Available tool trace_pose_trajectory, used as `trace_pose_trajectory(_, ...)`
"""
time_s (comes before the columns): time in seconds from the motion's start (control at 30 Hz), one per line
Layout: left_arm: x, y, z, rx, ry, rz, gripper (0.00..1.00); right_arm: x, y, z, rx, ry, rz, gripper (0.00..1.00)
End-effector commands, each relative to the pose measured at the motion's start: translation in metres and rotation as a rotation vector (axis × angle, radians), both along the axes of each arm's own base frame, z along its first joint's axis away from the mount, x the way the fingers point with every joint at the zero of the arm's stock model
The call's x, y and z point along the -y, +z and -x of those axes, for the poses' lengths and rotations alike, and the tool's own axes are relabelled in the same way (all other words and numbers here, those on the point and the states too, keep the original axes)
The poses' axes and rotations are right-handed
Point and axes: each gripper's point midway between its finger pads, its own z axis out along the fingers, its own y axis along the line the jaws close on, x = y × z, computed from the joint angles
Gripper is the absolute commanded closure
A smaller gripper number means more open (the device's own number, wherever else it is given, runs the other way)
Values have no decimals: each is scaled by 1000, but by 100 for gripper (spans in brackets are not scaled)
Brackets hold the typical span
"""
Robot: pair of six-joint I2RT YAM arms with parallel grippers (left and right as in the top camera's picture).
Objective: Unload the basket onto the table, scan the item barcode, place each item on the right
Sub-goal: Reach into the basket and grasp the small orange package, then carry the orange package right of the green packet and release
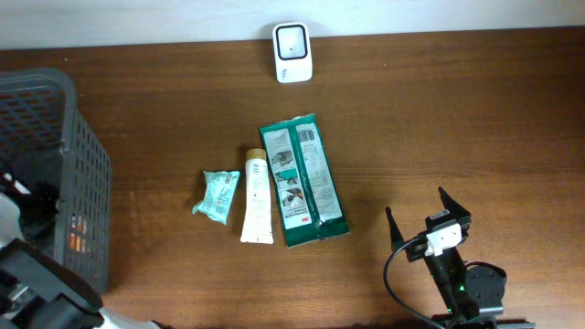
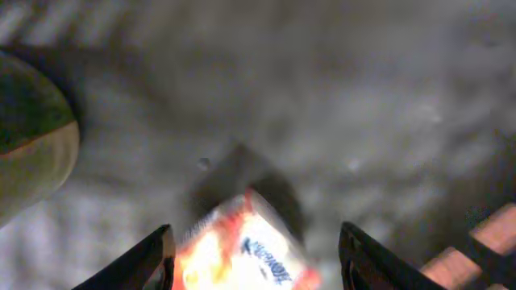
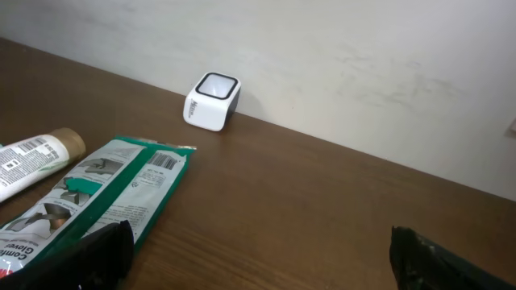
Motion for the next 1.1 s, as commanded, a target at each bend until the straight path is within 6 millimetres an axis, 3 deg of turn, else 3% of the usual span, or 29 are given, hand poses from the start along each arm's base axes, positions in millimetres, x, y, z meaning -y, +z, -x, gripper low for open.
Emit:
trace_pose_trajectory(0.0, 1, -28, 11, -51, 11, 9, 37, -1, -2, 0, -3, 2, -4, 2)
trace_pose_trajectory(0.17, 5, -48, 17, -89, 12, 27, 37, -1, -2, 0, -3, 2, -4, 2)
trace_pose_trajectory(0.27, 5, -57, 21, -119, 14, 37, 46, -1, -2, 0, -3, 2, -4, 1)
trace_pose_trajectory(0.33, 5, -58, 21, -120, 14, 39, 70, -1, -2, 0, -3, 2, -4, 2)
trace_pose_trajectory(0.4, 4, -56, 20, -116, 14, 36, 99, -1, -2, 0, -3, 2, -4, 2)
trace_pose_trajectory(0.53, 0, -47, 16, -108, 15, 28, 100, -1, -2, 0, -3, 2, -4, 2)
trace_pose_trajectory(0.6, -6, -31, 9, -91, 15, 11, 100, -1, -2, 0, -3, 2, -4, 2)
trace_pose_trajectory(0.73, -23, 35, -16, -2, 7, -63, 100, -1, -2, 0, -3, 2, -4, 2)
trace_pose_trajectory(0.87, -20, 145, -48, 188, -43, -203, 100, -1, -2, 0, -3, 2, -4, 2)
trace_pose_trajectory(0.97, 10, 219, -63, 341, -118, -288, 100, -1, -2, 0, -3, 2, -4, 1)
trace_pose_trajectory(1.0, 24, 235, -66, 382, -147, -303, 100, -1, -2, 0, -3, 2, -4, 2)
trace_pose_trajectory(1.07, 67, 267, -73, 468, -243, -321, 100, -1, -2, 0, -3, 2, -4, 2)
